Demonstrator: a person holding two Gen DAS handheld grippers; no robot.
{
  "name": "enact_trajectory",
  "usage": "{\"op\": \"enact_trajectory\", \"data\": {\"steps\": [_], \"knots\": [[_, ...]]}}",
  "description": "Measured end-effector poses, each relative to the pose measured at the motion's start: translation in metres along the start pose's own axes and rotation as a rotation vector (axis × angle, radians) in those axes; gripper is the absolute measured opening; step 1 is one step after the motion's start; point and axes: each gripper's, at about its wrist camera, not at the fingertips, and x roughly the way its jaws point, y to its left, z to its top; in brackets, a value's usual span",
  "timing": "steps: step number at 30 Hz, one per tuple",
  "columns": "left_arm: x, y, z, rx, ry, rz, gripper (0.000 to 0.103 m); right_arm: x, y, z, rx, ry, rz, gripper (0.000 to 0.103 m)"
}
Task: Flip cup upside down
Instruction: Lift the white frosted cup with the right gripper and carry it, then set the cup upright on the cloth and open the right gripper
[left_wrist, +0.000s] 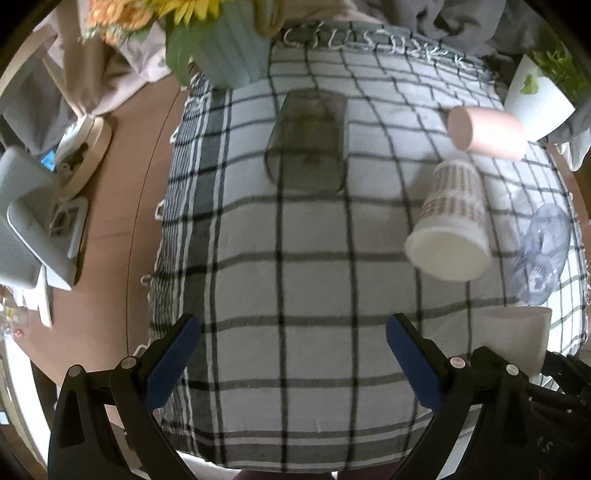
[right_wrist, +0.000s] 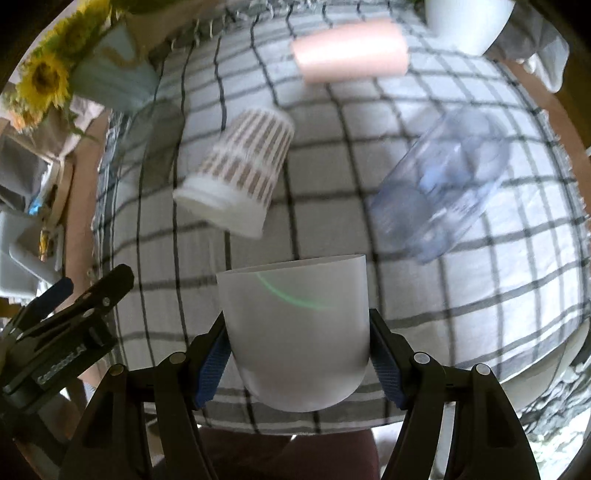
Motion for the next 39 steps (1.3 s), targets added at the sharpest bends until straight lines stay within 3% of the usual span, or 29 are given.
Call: {"op": "enact_trajectory", "data": {"steps": [9,23,32,39], "knots": [[0.013,0.014,-0.014,-0.009,0.037,0.018,0.103,0.031,0.01,-0.011,-0.002,0.07,0.017,0.069],[0.021,0.016,-0.026,-0.029,0.074,0.027,0.103,0.038,0.018,-0.015,-0.031,0.063,0.012,0.072],[-0.003,0.002,-0.038,-0.016,0.027,0.009,0.103,-0.008,0.011,-0.024,-0.029,-0.059,0.057,0.077],[-0.032,-0.022,-0.043,0.025,-0.047,-0.024,0.103,-0.049,-0.007,-0.037,-0.023,-0.163,0.03,0.078]]}}
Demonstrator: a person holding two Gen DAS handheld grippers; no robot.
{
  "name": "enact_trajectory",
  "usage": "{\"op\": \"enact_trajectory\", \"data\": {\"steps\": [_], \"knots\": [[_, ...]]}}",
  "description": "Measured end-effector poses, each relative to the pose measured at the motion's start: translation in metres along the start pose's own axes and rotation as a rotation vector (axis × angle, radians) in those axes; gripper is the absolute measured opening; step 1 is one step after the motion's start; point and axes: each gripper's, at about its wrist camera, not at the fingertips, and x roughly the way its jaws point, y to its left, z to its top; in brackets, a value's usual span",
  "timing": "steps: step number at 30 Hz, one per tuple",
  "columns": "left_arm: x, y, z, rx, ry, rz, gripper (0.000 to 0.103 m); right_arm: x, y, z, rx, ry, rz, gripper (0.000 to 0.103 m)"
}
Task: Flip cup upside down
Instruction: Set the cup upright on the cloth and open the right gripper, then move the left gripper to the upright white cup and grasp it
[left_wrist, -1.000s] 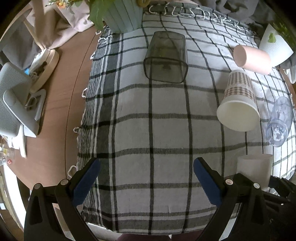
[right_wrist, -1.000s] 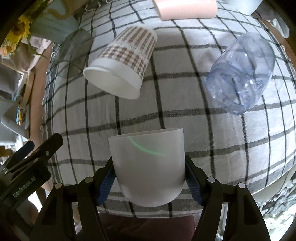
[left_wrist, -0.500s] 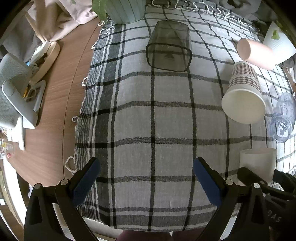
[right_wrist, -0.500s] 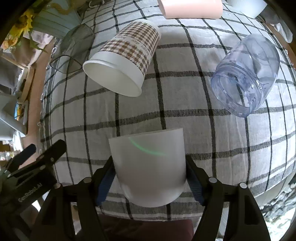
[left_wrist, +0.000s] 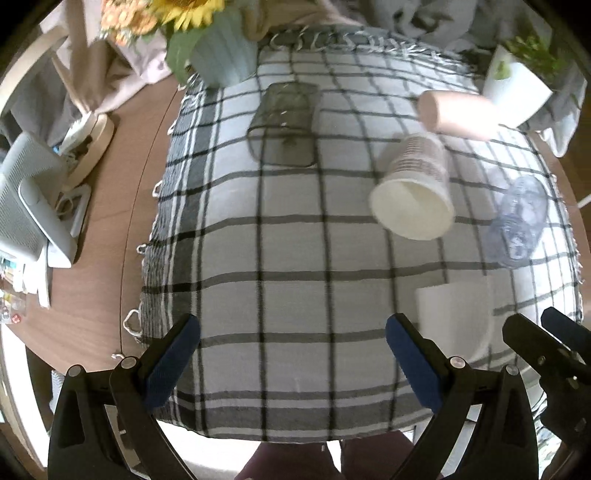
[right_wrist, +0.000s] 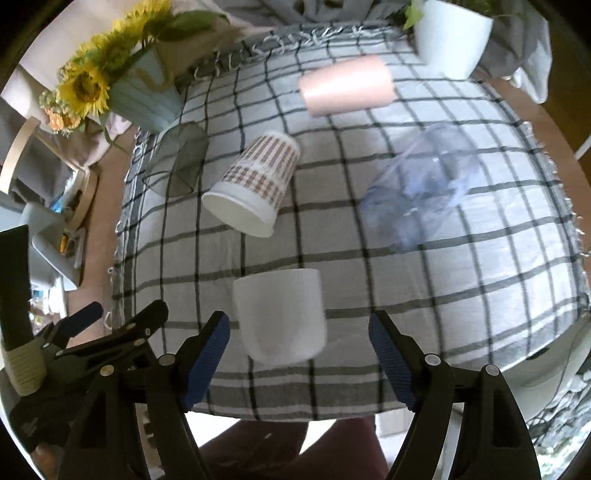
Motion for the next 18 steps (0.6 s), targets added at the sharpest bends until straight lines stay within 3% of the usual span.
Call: {"op": "enact_trajectory", "data": {"steps": [5,18], "knots": [[-0.016,-0.025,-0.004,0.035,-0.031,-0.014,0.103,-0.014,-0.022,-0.004,0.013,-0.024,-0.005,0.078],[-0.021,-0.088,-0.025,0.054,-0.025,-0.078,0.102,-0.022,-0.086,-0.023,0.053,-0.022,0.041,0.078]]}}
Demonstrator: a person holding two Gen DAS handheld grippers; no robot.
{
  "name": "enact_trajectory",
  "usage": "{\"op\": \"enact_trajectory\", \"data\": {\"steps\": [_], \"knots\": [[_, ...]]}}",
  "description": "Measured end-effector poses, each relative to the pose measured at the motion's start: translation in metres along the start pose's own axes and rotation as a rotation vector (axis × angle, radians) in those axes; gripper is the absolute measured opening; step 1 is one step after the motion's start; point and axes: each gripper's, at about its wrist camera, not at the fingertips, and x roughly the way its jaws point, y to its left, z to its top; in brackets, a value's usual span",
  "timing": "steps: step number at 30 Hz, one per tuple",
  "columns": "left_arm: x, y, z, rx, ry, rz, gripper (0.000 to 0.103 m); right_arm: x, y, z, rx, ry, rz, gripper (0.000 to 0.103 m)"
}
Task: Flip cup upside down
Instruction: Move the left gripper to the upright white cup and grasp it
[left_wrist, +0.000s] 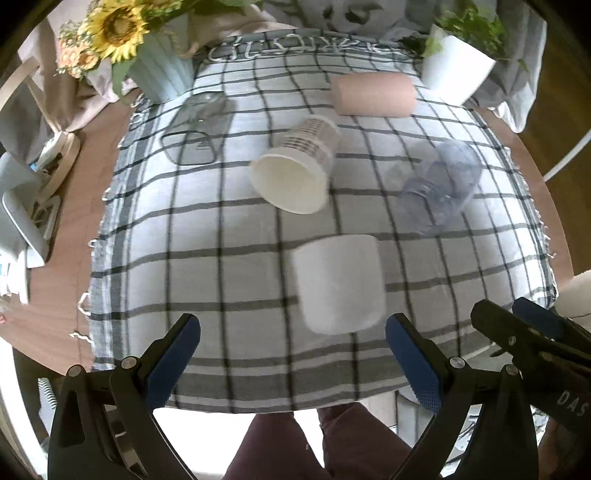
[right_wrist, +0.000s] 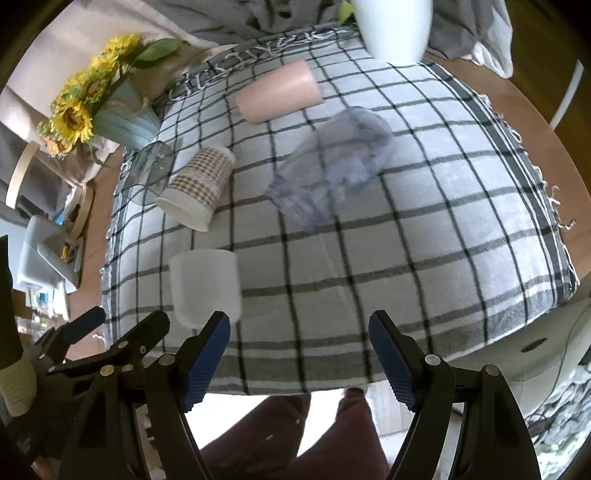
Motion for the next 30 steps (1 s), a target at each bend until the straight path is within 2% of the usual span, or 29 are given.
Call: {"op": "enact_trajectory", "data": {"steps": [4,12,18,23,25,29,30], "knots": [[0.007,-0.015,-0.008,0.018,-0.021,-0.031,0.102,-0.005,-0.02,-0.002,0.014,-0.012,-0.014,0.078],[0.026,-0.032,-0.017,0.005,-0.137,-0.023,0.102,-0.007,-0.052,-0.001,0.025,-0.022,-0.066,0.078],[0.049,-0.033,-0.016,-0.019,-0.114,-0.038,0.09,-0.003,-0.065,0.002,0.037,-0.029,-0.068,0.078],[0.055,-0.033,-0.017,-0.029,-0.113,-0.055,0.088,0.005,-0.071,0.001,0.057,-0.015,-0.058,0.078],[0.057,-0.034,-0.018,-0.016,-0.118,-0.037,0.074,0.009,-0.073,0.0,0.061,-0.007,-0.055,0.078],[0.058,-0.038,-0.019,0.018,-0.133,-0.008,0.071,0.015,-0.074,-0.003,0.06,0.004,-0.058,0.078],[0.057,-0.039,-0.019,0.022,-0.141,-0.003,0.068,0.015,-0.075,-0.003,0.062,0.007,-0.057,0.078]]}}
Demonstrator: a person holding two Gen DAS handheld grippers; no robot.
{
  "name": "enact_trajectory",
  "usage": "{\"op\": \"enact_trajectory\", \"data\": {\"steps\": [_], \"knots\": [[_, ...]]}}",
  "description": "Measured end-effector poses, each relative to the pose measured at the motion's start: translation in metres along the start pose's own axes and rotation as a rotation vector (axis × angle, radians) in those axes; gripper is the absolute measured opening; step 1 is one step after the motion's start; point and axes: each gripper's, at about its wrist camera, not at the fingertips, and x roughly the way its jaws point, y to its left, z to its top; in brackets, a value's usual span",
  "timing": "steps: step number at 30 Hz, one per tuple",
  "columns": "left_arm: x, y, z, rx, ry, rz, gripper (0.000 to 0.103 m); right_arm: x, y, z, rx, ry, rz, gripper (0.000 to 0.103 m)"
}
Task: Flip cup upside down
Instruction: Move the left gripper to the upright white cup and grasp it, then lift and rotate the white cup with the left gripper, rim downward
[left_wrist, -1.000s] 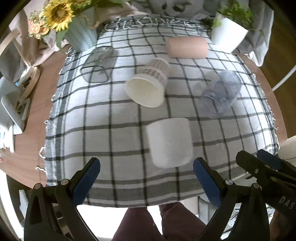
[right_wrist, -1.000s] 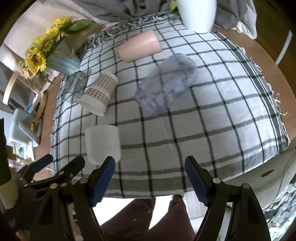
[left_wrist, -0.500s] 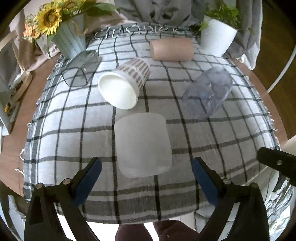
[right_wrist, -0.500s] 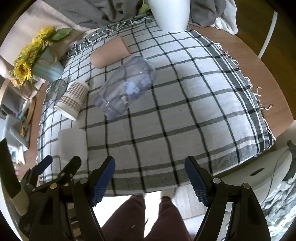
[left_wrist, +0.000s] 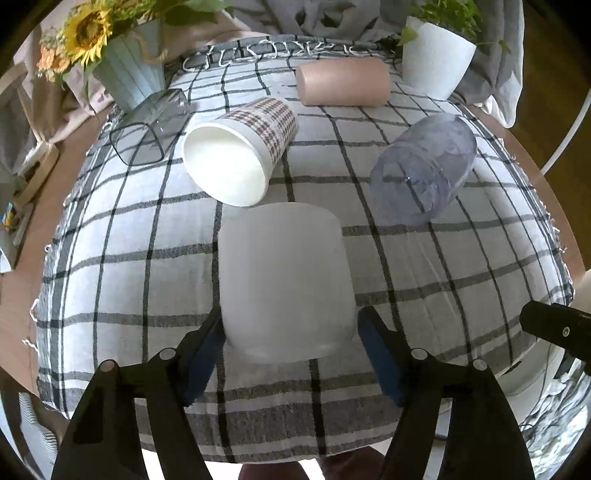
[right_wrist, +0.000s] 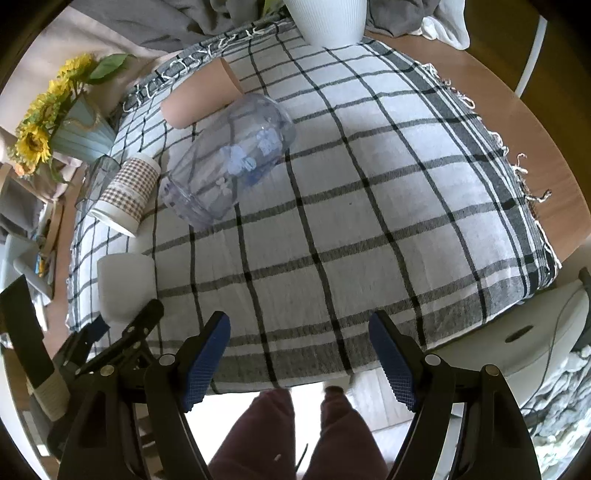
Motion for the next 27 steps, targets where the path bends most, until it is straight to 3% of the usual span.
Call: {"op": "enact_trajectory", "data": {"steps": [21,27], "knots": [[-0.024,0.009,0.003,-0.015,0.019,-0.073,0.066,-0.01,0.01,-0.003,-0.012,-0.009,0.055,0.078],[-0.029,0.011,0.004,-0.044,0.105,-0.133,0.066,-0.017,0.012,-0.001,0.003,-0.007,0.084,0.078]]}}
